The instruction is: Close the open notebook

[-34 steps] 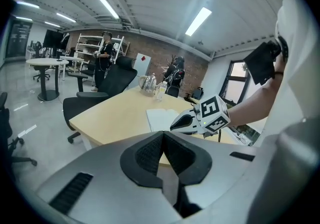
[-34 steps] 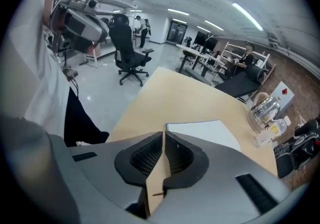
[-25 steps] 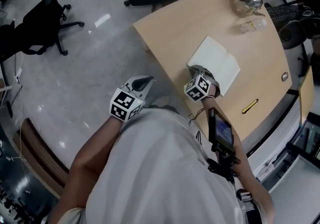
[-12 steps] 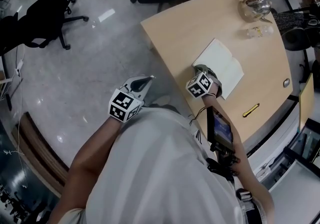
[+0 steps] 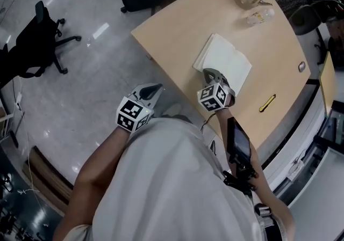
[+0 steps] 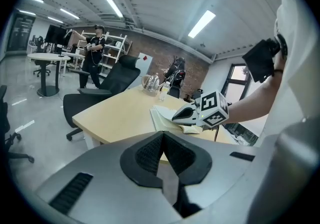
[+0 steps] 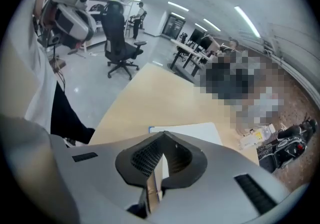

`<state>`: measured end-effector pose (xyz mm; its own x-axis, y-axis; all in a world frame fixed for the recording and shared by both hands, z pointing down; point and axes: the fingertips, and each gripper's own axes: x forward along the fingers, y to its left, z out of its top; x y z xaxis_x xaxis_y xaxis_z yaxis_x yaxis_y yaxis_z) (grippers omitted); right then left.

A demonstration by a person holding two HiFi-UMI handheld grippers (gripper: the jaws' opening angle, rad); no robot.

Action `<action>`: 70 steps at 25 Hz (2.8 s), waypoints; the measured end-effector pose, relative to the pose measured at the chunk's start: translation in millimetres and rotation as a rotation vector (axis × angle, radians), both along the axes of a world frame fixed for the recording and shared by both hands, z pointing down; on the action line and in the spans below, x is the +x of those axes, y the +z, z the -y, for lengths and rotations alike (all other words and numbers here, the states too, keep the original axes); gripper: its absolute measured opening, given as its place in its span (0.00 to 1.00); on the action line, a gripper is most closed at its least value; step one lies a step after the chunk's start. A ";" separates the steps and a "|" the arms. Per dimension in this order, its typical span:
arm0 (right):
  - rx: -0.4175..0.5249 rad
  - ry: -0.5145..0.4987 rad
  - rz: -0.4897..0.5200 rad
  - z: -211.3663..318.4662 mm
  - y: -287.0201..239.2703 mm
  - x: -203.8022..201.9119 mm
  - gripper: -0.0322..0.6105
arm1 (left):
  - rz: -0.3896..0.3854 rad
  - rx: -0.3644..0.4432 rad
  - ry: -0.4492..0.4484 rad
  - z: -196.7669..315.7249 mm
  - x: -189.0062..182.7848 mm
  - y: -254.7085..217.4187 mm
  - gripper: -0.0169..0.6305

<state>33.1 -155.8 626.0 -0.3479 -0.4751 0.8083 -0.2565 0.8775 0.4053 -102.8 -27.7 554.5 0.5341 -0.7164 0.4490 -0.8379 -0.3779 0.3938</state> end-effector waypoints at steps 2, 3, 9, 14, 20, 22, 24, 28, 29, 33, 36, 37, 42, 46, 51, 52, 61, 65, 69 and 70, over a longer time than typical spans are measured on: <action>0.019 0.050 0.070 1.0 -15.4 8.9 0.07 | 0.000 0.002 0.036 3.2 10.2 -0.5 0.03; 0.027 0.079 0.100 2.0 -22.0 14.9 0.07 | 0.001 0.003 0.054 4.8 15.7 -0.7 0.03; 0.075 0.310 0.235 8.9 -47.5 69.1 0.07 | 0.010 0.020 0.178 16.7 49.0 -5.8 0.03; 0.046 0.438 0.306 -0.9 -44.3 120.3 0.07 | 0.023 0.035 0.263 25.4 79.7 -10.0 0.03; 0.056 0.227 0.191 -19.7 -31.8 101.8 0.08 | 0.035 0.052 0.316 31.0 101.1 -19.1 0.03; 0.055 0.150 0.164 -20.6 -27.8 82.1 0.08 | 0.038 0.054 0.304 30.0 99.0 -20.9 0.03; 0.046 0.080 0.134 -20.0 -21.3 62.4 0.08 | 0.041 0.051 0.275 28.8 90.2 -20.8 0.03; -0.007 -0.016 0.065 -17.3 -0.8 37.7 0.08 | 0.038 0.037 0.177 22.1 64.0 -18.5 0.03; -0.023 -0.035 0.046 -17.1 6.0 34.5 0.08 | 0.037 0.033 0.153 19.3 57.6 -17.0 0.03; -0.065 -0.105 -0.033 -17.1 31.0 23.1 0.08 | 0.031 0.016 0.065 6.7 29.9 -8.5 0.03; -0.062 -0.134 -0.085 -13.7 42.2 13.4 0.08 | 0.024 0.003 0.005 -2.3 9.7 -4.0 0.03; -0.060 -0.140 -0.101 -12.1 45.6 10.0 0.08 | 0.022 0.000 -0.014 -5.3 3.8 -2.9 0.03; -0.039 -0.154 -0.188 0.1 62.5 -4.5 0.20 | 0.009 -0.018 -0.103 -21.6 -20.4 1.4 0.03; -0.040 -0.150 -0.235 10.2 71.3 -11.4 0.20 | 0.006 -0.035 -0.145 -33.4 -32.9 4.6 0.03; -0.120 -0.083 -0.213 10.4 75.7 -12.0 0.18 | 0.006 -0.041 -0.166 -37.5 -42.2 6.4 0.03; -0.135 -0.075 -0.207 9.2 76.3 -11.8 0.17 | 0.005 -0.040 -0.164 -37.0 -42.2 6.4 0.03; -0.147 -0.021 -0.099 5.9 53.4 -15.7 0.09 | 0.006 -0.023 -0.094 -23.0 -36.1 1.6 0.03; -0.118 0.037 0.008 8.3 29.5 -8.6 0.08 | 0.007 -0.019 -0.034 -15.6 -24.4 1.3 0.03; -0.100 0.113 0.151 9.6 3.5 4.7 0.08 | 0.012 -0.002 0.034 -4.7 -6.0 -0.8 0.03; -0.093 0.131 0.185 9.2 -2.3 8.9 0.08 | 0.013 0.004 0.053 -1.2 -0.7 -1.6 0.03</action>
